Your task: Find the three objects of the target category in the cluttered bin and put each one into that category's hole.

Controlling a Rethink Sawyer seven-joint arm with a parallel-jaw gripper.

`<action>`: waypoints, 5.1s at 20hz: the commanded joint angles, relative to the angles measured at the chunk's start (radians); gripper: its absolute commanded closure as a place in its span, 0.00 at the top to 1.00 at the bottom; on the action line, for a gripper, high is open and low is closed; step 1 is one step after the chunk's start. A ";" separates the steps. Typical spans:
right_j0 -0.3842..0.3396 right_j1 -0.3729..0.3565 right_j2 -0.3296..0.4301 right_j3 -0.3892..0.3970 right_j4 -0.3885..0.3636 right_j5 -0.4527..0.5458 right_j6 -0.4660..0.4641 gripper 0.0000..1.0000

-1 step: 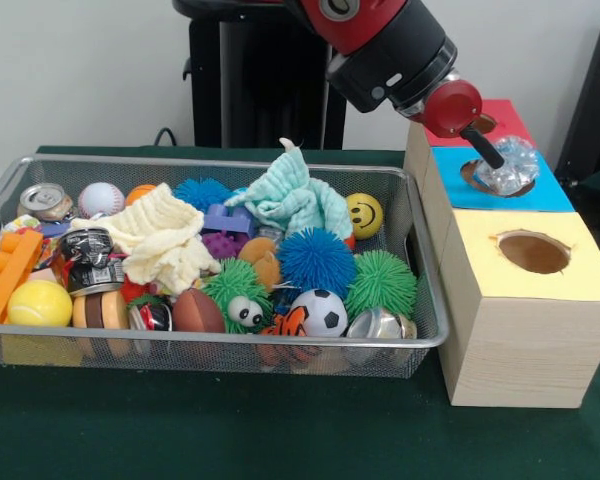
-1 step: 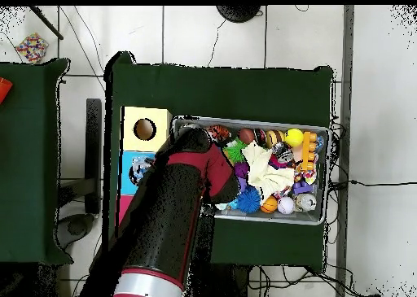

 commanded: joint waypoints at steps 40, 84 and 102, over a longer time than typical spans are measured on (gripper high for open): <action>0.037 -0.117 -0.027 0.064 -0.207 -0.229 0.248 1.00; 0.083 0.215 -0.309 -0.132 -0.375 0.161 0.198 1.00; 0.138 0.265 -0.295 -0.129 -0.343 0.263 0.095 1.00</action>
